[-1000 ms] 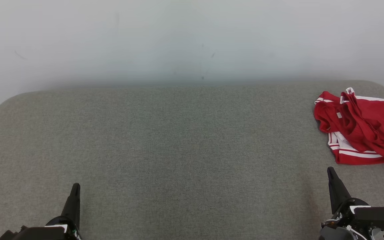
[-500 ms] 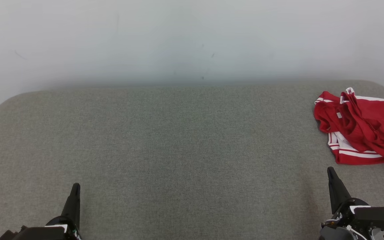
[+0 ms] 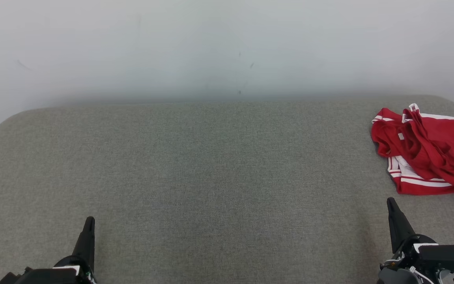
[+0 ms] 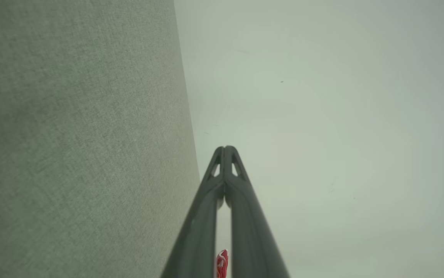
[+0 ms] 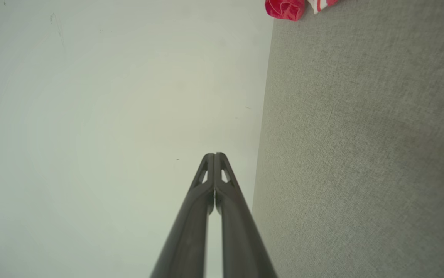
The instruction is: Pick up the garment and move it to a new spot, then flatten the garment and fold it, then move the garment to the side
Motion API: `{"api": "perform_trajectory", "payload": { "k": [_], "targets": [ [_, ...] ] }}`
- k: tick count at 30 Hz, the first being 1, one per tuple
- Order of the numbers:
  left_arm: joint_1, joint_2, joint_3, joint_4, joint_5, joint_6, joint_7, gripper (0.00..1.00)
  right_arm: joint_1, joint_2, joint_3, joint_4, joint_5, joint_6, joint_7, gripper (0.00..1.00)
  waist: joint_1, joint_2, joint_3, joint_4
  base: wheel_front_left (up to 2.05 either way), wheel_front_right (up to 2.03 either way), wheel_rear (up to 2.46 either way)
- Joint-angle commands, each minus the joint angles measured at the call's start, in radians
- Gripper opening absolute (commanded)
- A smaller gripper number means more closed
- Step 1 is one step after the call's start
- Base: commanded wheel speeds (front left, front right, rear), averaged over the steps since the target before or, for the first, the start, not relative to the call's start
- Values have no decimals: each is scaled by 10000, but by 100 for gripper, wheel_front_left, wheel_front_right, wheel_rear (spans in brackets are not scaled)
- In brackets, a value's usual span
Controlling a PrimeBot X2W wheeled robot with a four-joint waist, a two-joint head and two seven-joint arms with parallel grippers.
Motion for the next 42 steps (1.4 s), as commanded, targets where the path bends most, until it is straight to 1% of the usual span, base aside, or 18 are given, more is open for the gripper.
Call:
{"api": "perform_trajectory", "payload": {
  "k": [1, 42],
  "targets": [
    [-98, -9, 27, 11, -46, -32, 2, 0, -83, 17, -13, 7, 17, -21, 26, 0, 0, 0, 0, 0, 0, 0, 0],
    [-96, -9, 24, 9, -47, -31, 0, 0, -82, 15, -10, 5, 19, -21, 23, 0, 0, 0, 0, 0, 0, 0, 0]
  ]
}}
